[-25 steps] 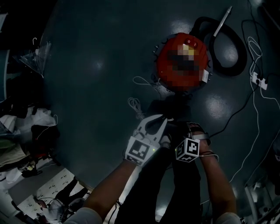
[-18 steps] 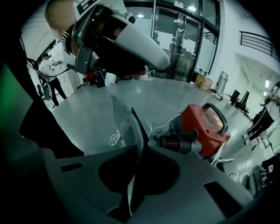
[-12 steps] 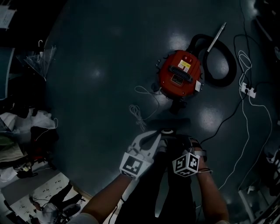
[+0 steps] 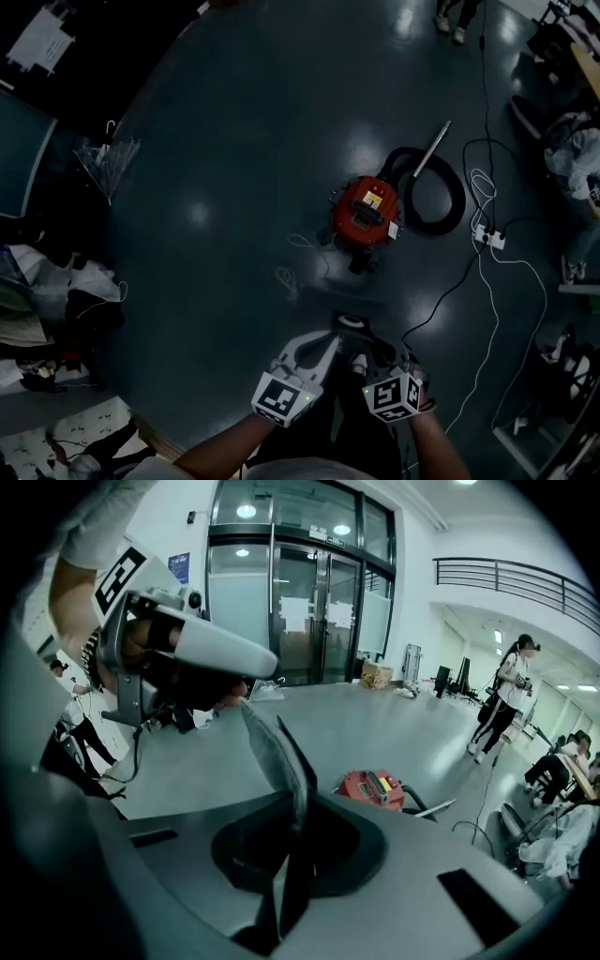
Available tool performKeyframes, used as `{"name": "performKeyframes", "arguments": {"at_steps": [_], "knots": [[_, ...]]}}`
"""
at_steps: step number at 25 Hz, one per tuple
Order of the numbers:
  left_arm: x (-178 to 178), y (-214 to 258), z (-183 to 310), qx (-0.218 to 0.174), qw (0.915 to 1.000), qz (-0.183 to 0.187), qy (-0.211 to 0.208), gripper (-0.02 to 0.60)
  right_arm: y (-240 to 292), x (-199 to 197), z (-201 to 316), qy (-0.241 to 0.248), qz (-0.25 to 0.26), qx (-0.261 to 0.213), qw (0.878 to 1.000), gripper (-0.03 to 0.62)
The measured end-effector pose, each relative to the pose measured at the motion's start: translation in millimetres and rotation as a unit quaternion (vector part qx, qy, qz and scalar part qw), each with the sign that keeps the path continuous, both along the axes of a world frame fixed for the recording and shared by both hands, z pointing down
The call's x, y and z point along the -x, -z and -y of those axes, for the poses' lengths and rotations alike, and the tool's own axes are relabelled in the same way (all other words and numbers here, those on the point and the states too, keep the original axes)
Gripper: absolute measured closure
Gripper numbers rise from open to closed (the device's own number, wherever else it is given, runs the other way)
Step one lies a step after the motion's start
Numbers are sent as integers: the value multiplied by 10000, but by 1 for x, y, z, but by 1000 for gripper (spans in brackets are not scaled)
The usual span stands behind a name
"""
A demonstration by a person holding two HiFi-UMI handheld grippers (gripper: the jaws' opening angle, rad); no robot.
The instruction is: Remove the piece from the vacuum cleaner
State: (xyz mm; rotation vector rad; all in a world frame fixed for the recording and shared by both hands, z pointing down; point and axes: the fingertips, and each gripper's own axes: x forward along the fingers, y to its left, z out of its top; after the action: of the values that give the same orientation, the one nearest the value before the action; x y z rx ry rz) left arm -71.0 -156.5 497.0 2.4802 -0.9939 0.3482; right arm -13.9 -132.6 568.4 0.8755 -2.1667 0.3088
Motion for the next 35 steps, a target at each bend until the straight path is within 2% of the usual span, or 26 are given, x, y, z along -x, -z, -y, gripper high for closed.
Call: {"name": "performKeyframes", "arguments": {"at_steps": [5, 9, 16, 20, 25, 35], "knots": [[-3, 66, -46, -188, 9995, -200, 156, 575, 79, -3, -50, 107, 130, -208, 9996, 569], [-11, 109, -93, -201, 9980, -365, 470, 575, 119, -19, -90, 123, 235, -248, 9993, 569], [-20, 174, -181, -263, 9938, -404, 1001, 575, 184, -34, -170, 9, 824, -216, 9964, 568], [-25, 210, -206, -422, 9935, -508, 932, 575, 215, -37, -206, -242, 1081, -94, 9938, 569], [-24, 234, -224, -619, 9940, -565, 707, 575, 241, -36, -232, -584, 1263, -225, 9900, 568], [-6, 246, -252, -847, 9931, -580, 572, 574, 250, -10, -262, -587, 1153, -451, 9906, 568]]}}
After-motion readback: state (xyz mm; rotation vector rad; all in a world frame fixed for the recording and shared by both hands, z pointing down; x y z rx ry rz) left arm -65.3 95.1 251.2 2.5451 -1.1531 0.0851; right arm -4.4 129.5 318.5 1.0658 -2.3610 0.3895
